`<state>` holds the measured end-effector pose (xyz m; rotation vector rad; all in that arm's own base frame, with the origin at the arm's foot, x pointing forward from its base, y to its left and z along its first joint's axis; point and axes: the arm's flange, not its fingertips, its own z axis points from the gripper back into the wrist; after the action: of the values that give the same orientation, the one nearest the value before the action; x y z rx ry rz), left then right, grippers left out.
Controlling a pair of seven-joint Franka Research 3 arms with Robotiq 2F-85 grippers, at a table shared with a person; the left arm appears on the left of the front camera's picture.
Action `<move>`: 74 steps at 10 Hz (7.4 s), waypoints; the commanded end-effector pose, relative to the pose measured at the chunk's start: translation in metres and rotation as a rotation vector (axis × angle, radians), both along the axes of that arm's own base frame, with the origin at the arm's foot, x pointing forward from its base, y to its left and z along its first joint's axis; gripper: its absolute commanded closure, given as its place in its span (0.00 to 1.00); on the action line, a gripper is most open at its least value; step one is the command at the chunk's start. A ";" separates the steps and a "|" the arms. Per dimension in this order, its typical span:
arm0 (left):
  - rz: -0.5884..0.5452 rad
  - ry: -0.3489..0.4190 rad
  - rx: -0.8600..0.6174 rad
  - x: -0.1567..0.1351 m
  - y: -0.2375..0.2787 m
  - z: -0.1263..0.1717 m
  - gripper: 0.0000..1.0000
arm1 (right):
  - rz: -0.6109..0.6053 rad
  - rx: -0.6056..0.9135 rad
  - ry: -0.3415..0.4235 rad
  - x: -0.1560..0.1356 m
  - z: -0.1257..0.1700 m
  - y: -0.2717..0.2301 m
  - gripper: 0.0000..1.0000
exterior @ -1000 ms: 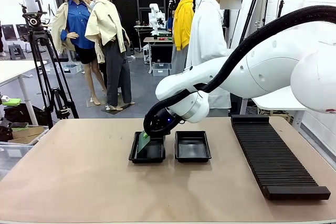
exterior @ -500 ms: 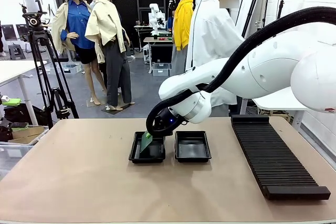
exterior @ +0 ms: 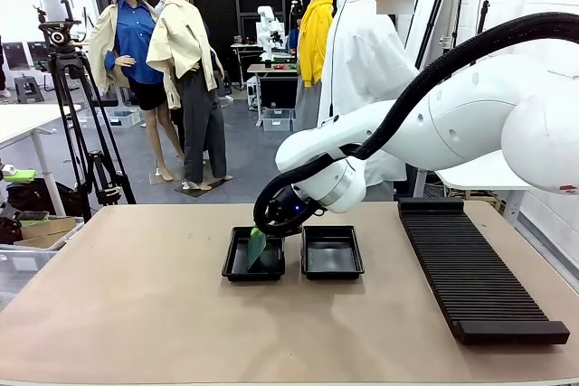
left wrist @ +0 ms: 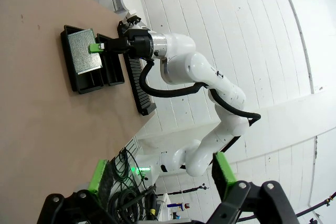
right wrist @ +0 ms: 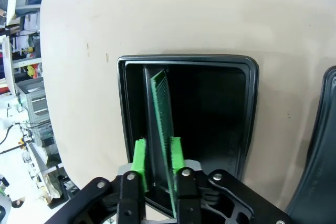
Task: Inspect and transfer BCBs to ESD trays.
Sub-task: Pick up the Blank PCB from the PCB Rack and place it in the left ESD tray, then pick up the ESD tray and place it on the left side of the table.
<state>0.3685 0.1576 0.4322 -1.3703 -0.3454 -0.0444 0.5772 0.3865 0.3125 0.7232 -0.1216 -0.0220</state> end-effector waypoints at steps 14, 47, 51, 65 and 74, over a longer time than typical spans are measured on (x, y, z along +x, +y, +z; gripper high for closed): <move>0.003 -0.002 0.002 -0.001 0.000 0.002 0.00 | 0.051 -0.263 0.059 -0.031 0.043 -0.005 0.00; -0.073 0.221 0.742 0.084 -0.285 0.060 0.00 | -0.055 0.390 -0.059 -0.135 0.118 -0.346 0.00; -0.070 0.232 0.848 0.089 -0.315 0.043 0.00 | -0.037 0.458 -0.083 -0.139 0.108 -0.396 0.00; -0.118 0.244 0.895 0.087 -0.337 0.020 0.00 | -0.014 0.366 0.071 -0.348 0.049 -0.407 0.00; -0.118 0.244 0.895 0.087 -0.337 0.020 0.00 | -0.035 0.369 0.085 -0.278 0.090 -0.447 0.00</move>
<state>0.4555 -0.1783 0.4517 -0.4954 -0.0120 -0.1104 0.2999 -0.0601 0.4017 1.0873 -0.0467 -0.1109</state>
